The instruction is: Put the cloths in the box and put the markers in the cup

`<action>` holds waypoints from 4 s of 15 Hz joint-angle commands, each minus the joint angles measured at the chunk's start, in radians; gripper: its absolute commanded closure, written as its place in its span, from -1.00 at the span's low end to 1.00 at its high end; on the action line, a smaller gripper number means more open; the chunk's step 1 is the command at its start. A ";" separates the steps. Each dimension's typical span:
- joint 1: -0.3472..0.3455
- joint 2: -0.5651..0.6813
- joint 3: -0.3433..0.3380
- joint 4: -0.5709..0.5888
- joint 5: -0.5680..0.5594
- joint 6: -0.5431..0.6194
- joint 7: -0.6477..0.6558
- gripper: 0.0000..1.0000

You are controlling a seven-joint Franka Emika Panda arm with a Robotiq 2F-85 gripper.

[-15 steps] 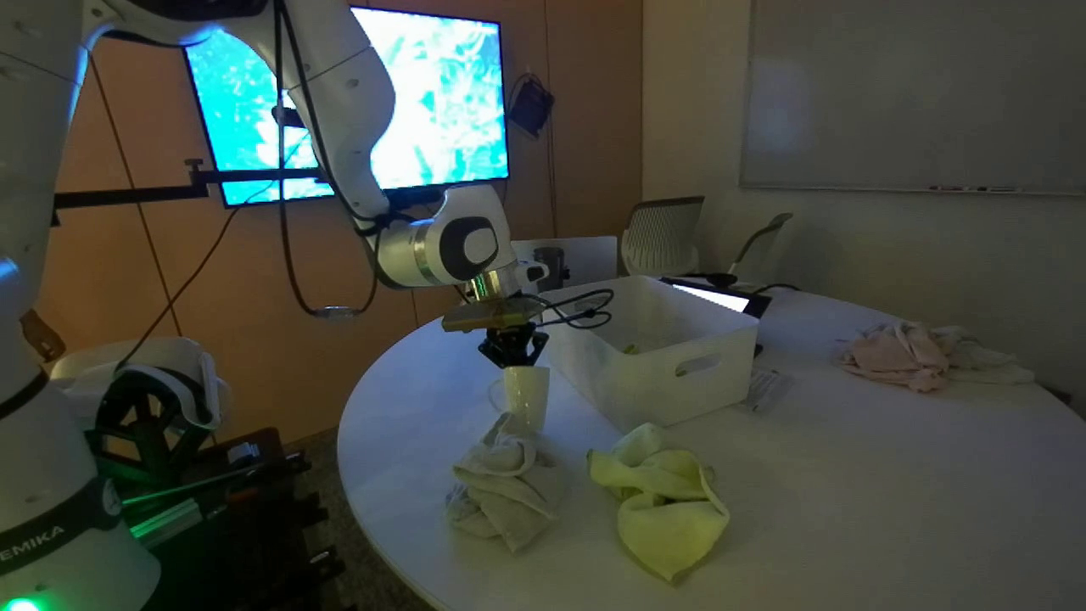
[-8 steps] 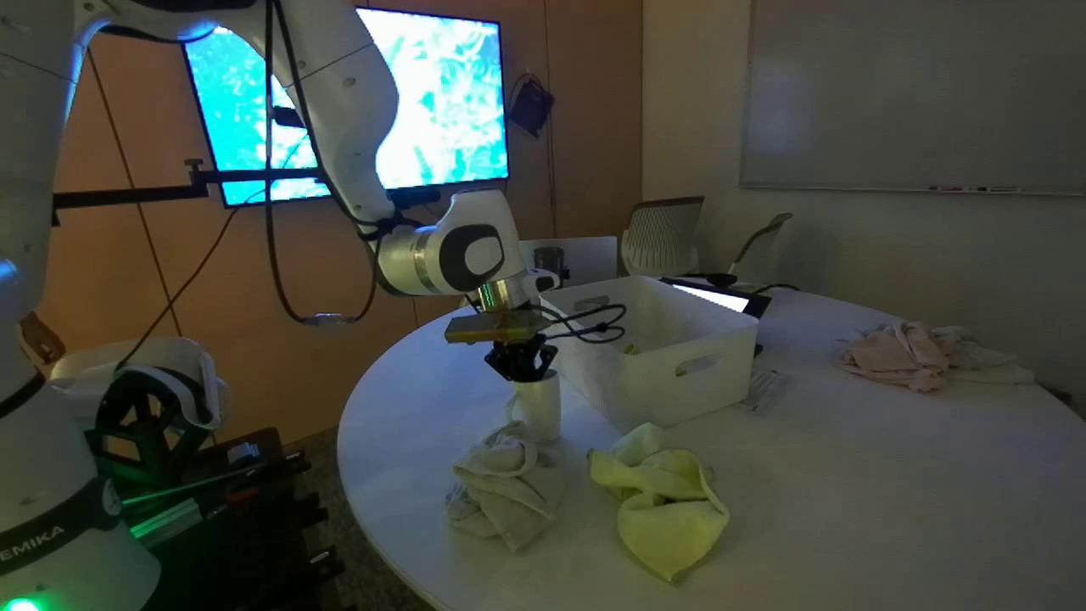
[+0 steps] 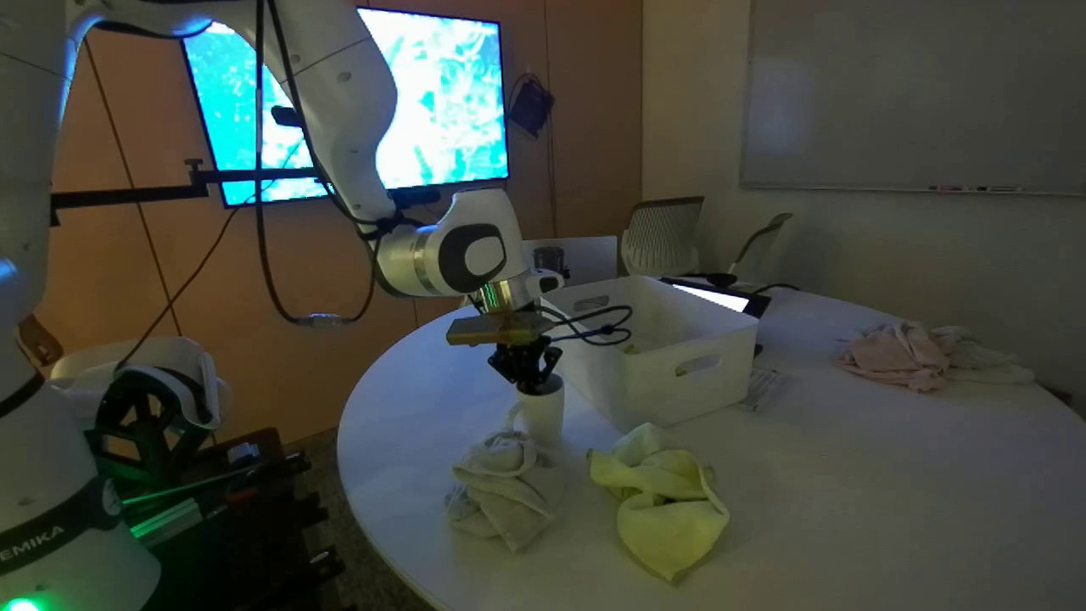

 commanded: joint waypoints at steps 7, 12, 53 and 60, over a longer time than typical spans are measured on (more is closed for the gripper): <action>0.061 -0.200 -0.035 -0.110 -0.053 0.058 0.013 0.97; 0.060 -0.266 -0.081 -0.173 -0.149 0.054 0.106 0.94; -0.123 -0.053 -0.172 0.057 0.001 -0.236 0.009 -1.00; -0.260 0.093 -0.164 0.300 0.086 -0.316 -0.249 -1.00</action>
